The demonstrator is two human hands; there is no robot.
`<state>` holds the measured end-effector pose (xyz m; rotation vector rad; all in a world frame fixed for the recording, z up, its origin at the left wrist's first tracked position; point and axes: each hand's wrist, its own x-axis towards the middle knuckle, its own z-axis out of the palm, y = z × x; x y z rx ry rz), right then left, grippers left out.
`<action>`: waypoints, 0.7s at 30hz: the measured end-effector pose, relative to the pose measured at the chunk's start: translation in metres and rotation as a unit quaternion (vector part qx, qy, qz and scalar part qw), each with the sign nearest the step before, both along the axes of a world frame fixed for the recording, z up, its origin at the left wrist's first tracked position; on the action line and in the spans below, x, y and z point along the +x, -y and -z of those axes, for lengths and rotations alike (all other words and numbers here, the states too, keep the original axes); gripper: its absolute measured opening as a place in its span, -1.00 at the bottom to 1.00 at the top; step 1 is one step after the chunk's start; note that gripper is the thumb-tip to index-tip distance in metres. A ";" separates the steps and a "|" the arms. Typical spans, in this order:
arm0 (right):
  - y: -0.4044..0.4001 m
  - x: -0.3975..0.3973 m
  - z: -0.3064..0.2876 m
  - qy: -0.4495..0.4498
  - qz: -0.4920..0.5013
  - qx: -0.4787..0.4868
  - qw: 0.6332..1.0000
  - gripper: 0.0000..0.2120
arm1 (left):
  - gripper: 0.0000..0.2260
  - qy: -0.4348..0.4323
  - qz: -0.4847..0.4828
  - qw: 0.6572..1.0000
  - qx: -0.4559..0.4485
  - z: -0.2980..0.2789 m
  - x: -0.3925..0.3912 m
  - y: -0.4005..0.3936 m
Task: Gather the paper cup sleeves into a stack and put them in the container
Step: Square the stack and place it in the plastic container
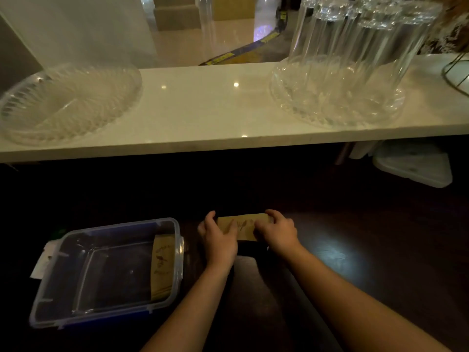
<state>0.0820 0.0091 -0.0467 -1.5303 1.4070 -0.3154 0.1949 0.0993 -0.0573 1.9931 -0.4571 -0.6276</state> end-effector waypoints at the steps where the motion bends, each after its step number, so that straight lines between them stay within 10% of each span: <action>1: 0.000 0.000 0.001 0.035 0.001 0.040 0.999 -0.35 | -0.44 -0.027 -0.002 1.000 -0.002 0.001 0.002 0.000; 10: 0.016 0.001 0.003 0.107 -0.053 0.169 0.978 -0.13 | -0.41 -0.239 0.032 0.970 -0.012 0.000 0.023 -0.002; 21: -0.018 -0.031 0.006 0.097 -0.095 0.013 0.991 -0.12 | -0.22 -0.140 0.133 0.981 -0.025 -0.009 0.010 -0.022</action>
